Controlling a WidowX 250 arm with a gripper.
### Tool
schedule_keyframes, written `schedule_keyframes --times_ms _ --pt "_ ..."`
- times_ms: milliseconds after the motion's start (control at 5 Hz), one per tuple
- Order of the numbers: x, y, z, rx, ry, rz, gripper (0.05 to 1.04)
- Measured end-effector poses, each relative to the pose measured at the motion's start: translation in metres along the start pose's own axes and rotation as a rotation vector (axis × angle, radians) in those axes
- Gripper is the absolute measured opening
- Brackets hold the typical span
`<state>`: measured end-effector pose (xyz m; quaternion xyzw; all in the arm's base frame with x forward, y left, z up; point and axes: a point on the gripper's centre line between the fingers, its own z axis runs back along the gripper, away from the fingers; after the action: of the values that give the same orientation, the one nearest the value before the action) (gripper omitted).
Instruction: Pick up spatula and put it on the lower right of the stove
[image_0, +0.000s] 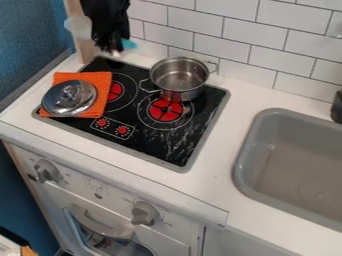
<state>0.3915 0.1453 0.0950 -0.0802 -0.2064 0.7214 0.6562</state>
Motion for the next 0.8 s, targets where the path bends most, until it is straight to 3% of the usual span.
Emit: schedule_keyframes --times_ms 400,600,800 --pt "-0.062 0.025 0.046 -0.073 0.115 -0.091 0.316" --pt "-0.089 0.060 0.057 -0.064 0.145 -0.084 0.316" --pt "-0.099 0.085 0.052 -0.039 0.127 -0.037 0.316"
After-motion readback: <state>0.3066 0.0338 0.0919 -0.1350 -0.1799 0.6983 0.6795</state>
